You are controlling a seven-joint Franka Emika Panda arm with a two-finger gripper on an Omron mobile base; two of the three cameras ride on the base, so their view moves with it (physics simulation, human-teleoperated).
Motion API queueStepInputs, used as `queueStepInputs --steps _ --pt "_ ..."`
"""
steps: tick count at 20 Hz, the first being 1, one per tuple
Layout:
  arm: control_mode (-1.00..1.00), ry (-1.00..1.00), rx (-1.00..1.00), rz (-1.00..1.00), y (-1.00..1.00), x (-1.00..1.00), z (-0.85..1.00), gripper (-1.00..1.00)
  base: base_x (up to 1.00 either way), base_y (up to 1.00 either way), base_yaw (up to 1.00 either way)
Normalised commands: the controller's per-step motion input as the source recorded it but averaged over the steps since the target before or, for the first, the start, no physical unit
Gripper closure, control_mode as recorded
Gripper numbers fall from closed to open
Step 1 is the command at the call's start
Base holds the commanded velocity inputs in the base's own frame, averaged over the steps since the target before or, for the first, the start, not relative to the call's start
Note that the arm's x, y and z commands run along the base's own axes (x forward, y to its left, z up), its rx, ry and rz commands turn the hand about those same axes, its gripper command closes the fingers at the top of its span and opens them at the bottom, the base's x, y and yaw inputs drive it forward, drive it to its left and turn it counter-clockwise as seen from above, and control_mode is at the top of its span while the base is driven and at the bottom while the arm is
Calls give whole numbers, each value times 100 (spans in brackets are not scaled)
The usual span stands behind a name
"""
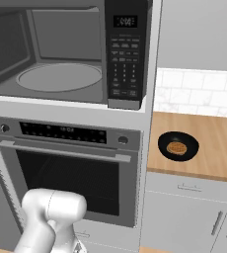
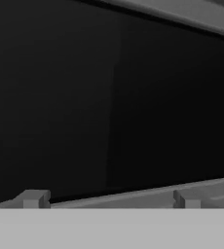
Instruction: Open the microwave, place the bowl with waffle inside the microwave, then close the microwave door and turn it on.
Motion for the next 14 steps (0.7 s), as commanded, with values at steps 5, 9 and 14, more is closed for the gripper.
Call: queueStepInputs --steps 5,9,14 --pt "-100 0 0 0 43 0 0 -100 0 0 0" --pt "-100 0 0 0 12 0 0 -100 0 0 0" --pt "-100 0 0 0 0 0 0 -100 0 0 0"
